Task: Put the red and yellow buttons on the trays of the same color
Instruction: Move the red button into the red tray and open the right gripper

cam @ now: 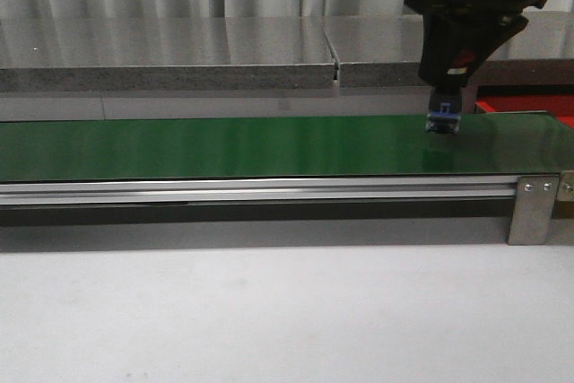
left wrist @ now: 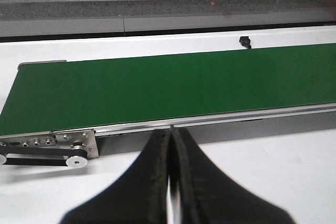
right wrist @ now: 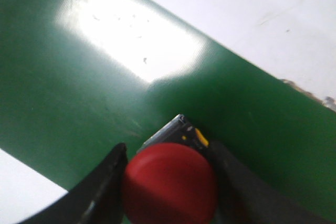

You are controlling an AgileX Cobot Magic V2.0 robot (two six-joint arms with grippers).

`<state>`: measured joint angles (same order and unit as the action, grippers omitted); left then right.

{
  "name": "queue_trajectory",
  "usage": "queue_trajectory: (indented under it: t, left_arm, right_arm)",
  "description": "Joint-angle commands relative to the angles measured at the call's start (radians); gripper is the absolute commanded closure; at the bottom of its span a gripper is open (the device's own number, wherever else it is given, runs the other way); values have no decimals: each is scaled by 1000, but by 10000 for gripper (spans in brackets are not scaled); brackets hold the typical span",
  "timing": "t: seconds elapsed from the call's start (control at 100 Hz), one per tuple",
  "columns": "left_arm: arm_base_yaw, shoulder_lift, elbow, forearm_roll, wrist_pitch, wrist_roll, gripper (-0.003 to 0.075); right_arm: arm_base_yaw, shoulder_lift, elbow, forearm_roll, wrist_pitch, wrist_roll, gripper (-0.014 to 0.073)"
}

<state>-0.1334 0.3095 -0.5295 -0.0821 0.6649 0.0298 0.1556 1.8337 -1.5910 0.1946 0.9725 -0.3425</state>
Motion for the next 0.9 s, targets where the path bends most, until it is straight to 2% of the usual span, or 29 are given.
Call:
queue_trajectory:
  t: [0.0,0.26,0.59,0.89]
  left_arm:
    - [-7,9,-27,-12,-67,-8,739]
    - [-7,9,-27,-12,-67,-8,739]
    - [-7,9,-27,-12,-67,-8,739]
    - [-7,9,-27,-12,-67,-8,739]
  right_arm:
    - [-41,-84,-39,6,-69,47,337]
    - [-203,-92,-39,6,-141,164,337]
    - [-378,-54,-39,6,-211,244,337]
    - [-410,58,-39,7,-254,250,337]
